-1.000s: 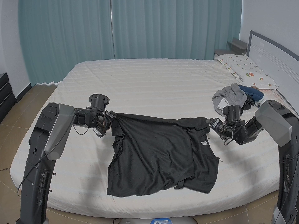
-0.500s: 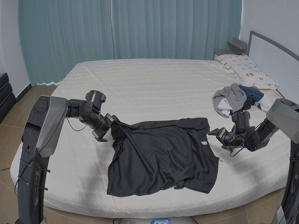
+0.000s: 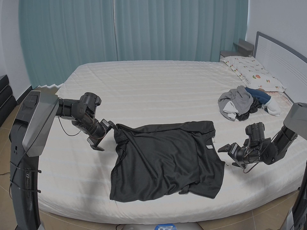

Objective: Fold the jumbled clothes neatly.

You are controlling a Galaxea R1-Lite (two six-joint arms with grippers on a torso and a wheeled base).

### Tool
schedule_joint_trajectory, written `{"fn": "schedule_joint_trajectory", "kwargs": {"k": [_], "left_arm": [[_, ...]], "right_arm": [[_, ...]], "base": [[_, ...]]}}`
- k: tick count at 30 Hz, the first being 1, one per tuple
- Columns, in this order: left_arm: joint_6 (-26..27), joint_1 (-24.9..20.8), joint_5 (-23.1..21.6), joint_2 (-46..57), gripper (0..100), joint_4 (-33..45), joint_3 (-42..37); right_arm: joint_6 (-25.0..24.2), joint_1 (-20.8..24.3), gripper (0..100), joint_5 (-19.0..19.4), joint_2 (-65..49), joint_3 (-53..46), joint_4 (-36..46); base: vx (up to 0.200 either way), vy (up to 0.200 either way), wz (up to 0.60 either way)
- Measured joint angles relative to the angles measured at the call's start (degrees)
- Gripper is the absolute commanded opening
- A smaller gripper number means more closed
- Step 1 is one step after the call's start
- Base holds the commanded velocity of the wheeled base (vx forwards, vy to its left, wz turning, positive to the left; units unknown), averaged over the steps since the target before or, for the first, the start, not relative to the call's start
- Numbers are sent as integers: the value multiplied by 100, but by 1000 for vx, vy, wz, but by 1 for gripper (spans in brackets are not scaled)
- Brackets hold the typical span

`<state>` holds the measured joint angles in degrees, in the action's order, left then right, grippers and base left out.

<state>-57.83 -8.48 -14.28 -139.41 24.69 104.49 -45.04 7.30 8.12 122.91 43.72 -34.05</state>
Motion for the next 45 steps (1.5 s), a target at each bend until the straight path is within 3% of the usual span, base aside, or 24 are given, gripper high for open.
{"fn": "schedule_joint_trajectory", "kwargs": {"k": [11,16,22,31,40,45], "left_arm": [[-238,-91,-34,969,100,-2086,-2982],[-391,-243,-33,1397,100,-3399,-4396],[-638,-501,-11,1734,100,-4799,-5570],[-728,-725,18,1954,100,-5438,-6337],[-897,-692,-9,2004,100,-5469,-6365],[-955,-708,13,2004,100,-5467,-6290]], "right_arm": [[82,20,100,291,-94,-786,-662],[79,22,100,380,-88,-1164,-1135],[54,27,100,551,28,-1517,-1771],[-105,18,100,841,207,-1735,-2014],[-222,35,100,855,245,-1718,-2091],[-386,71,100,841,269,-1726,-2499]], "base": [[0,0,0],[0,0,0],[-100,0,0],[-133,0,0],[0,0,0],[0,-200,0]]}}
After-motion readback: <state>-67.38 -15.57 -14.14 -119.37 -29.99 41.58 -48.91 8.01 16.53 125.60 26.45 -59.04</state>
